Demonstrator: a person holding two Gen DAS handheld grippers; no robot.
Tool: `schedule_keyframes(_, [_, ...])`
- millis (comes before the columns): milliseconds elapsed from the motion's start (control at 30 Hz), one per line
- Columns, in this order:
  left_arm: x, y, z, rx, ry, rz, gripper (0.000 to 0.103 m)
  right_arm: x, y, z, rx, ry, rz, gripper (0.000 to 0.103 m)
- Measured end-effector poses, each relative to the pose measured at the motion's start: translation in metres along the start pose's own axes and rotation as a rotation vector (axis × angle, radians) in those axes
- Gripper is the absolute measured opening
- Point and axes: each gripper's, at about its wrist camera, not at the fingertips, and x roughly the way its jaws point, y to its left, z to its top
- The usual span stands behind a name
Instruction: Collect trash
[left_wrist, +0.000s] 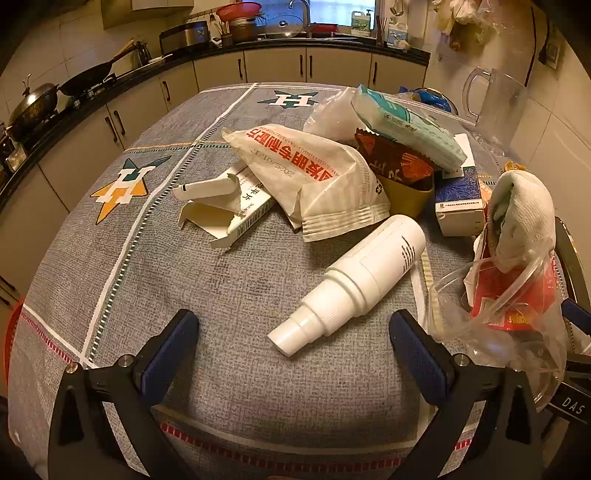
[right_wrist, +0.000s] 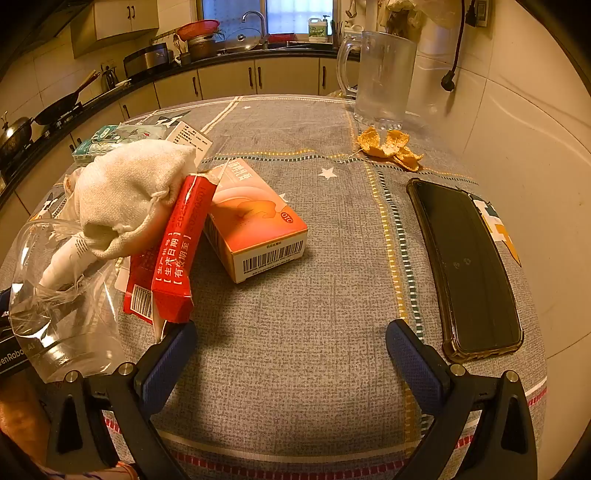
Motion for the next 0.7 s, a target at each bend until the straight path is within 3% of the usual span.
schedule_keyframes(700, [0.0000,-0.0001,0.0000,0.001,0.001,0.002,0.103,0.0000,-0.0001,0.0000,0.002,0.002,0.002,0.103])
